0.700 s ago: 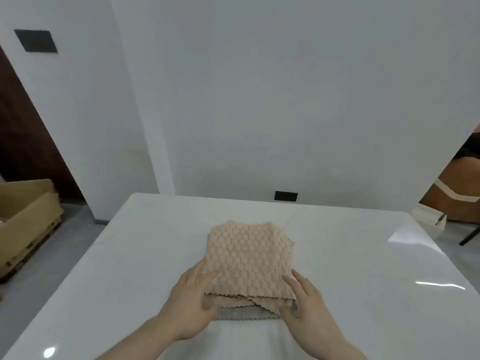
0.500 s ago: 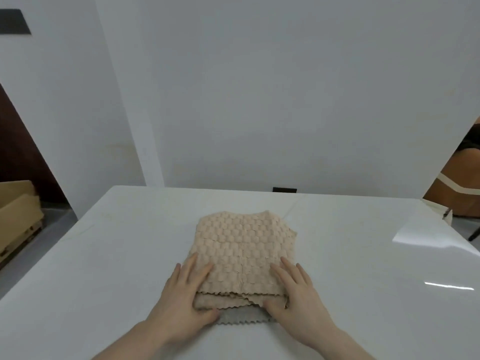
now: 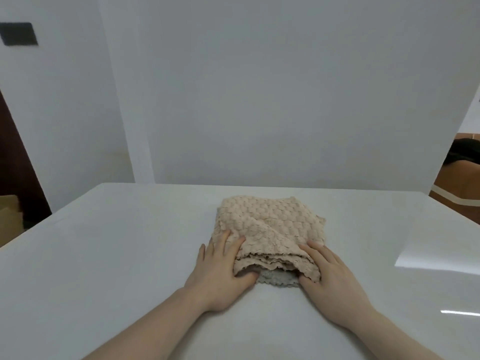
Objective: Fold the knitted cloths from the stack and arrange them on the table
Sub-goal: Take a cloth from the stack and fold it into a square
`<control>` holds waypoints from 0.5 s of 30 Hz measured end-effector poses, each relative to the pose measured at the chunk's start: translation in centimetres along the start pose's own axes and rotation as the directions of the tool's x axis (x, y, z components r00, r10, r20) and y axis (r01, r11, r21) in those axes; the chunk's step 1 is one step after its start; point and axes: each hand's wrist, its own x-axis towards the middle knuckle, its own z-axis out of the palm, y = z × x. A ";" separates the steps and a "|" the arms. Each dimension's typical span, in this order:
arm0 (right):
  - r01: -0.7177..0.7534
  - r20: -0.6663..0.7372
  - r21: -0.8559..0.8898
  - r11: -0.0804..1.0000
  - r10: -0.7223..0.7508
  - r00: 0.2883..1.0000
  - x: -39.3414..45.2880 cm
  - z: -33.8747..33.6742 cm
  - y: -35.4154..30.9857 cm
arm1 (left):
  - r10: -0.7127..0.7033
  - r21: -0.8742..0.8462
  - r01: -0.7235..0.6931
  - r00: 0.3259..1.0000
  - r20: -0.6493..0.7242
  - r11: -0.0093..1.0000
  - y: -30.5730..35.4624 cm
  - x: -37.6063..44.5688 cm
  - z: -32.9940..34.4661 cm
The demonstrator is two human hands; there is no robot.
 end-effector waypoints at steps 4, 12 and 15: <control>-0.074 -0.045 -0.009 0.997 0.073 0.996 -2.3 -0.4 0.4 | 0.017 -0.074 -0.021 0.998 -0.054 0.997 0.5 -2.1 -0.1; -0.130 -0.154 0.068 0.989 0.139 0.978 -5.2 -0.8 -0.5 | -0.057 -0.224 0.003 0.970 -0.236 0.974 1.8 -6.3 -0.3; -0.093 -0.209 0.111 0.990 0.114 0.971 -5.1 -0.8 -0.3 | -0.063 -0.200 0.003 0.953 -0.298 0.980 1.8 -6.1 -0.3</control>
